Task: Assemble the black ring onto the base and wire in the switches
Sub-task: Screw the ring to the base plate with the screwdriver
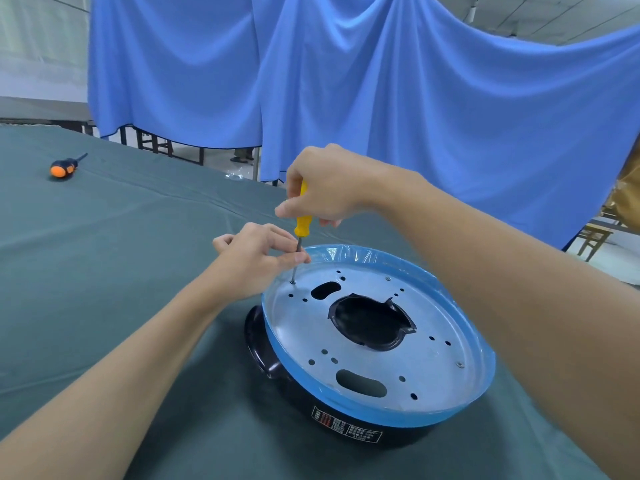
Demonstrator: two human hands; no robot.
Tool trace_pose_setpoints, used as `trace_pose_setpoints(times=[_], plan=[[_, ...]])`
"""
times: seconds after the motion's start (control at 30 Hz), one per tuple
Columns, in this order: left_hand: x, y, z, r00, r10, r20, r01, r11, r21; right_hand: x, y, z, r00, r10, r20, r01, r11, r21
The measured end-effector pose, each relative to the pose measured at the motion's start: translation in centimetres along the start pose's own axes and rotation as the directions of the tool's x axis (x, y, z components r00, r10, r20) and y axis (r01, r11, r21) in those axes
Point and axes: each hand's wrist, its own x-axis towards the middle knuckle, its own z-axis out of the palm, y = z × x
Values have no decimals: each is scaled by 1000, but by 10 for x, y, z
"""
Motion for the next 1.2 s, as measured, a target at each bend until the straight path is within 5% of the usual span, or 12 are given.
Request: trace_pose_setpoints(times=[0.27,0.6,0.8,1.03,1.2], plan=[[0,3,3,996,-36,-87,40,998,49,1,5,5,1000,22,3,-21,997,-77],[2,-2,0,999,6,33,-9,995,102,-6,0,-6,995,-99,11,100,994,-46],[2,2,4,995,-46,-89,52,996,68,-3,3,0,999,-11,38,15,996,-92],[3,-5,5,1000,-14,14,13,999,37,-8,-5,-13,989,-70,134,87,988,-129],[1,3,6,998,-38,-47,41,997,58,-6,-1,-5,999,-35,33,41,978,-204]])
